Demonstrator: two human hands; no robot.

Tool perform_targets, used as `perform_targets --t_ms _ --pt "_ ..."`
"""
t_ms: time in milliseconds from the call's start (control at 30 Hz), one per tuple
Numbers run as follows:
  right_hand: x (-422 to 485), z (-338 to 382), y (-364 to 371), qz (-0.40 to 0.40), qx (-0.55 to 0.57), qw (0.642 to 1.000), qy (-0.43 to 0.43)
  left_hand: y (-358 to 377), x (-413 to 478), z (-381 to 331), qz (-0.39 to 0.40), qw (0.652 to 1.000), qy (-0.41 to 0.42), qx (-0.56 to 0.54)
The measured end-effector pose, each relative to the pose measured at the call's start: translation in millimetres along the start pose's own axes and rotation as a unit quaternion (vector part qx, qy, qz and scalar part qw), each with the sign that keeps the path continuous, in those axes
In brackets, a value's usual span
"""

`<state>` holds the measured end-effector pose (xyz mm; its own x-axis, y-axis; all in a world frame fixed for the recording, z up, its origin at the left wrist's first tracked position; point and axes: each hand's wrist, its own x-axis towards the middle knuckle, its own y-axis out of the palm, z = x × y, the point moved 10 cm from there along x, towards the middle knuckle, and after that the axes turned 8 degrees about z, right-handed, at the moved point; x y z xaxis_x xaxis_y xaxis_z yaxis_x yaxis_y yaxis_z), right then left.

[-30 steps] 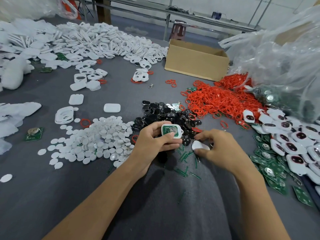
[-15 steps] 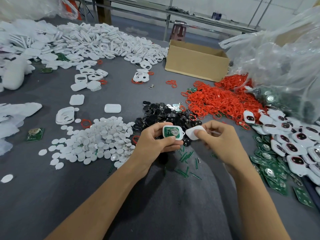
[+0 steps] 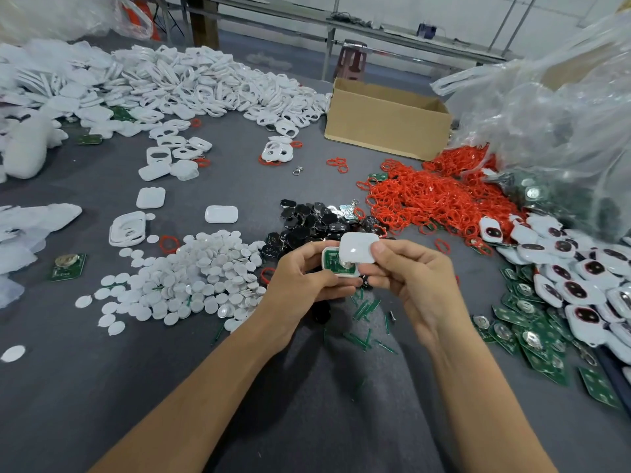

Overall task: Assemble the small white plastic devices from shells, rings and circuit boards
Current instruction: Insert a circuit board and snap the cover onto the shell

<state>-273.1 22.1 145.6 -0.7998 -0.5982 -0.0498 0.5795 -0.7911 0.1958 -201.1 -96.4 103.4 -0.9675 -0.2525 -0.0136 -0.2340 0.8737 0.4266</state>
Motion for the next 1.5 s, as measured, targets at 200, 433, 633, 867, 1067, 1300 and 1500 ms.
perform_targets --t_ms 200,433,633,867,1067,1300,1500 --pt "0 -18 9 0.013 0.013 0.999 0.041 -1 2 0 0.003 1.0 -0.001 -0.003" --pt "1 -13 2 -0.029 -0.04 0.999 0.009 -1 4 3 -0.004 1.0 -0.018 -0.025" --pt "-1 -9 -3 -0.047 -0.094 0.994 -0.014 -5 2 3 -0.017 1.0 -0.011 -0.017" --pt "1 -9 -5 -0.057 -0.106 0.993 -0.02 -4 0 1 -0.022 1.0 -0.002 0.005" --pt "1 -7 -7 -0.05 -0.113 0.992 -0.029 -3 1 0 -0.022 1.0 0.0 -0.004" --pt "2 -6 -7 -0.048 -0.122 0.991 -0.038 -2 0 -1 -0.012 1.0 0.001 -0.02" --pt "4 -21 6 0.033 -0.118 0.992 0.016 2 0 -1 0.006 1.0 0.009 0.004"
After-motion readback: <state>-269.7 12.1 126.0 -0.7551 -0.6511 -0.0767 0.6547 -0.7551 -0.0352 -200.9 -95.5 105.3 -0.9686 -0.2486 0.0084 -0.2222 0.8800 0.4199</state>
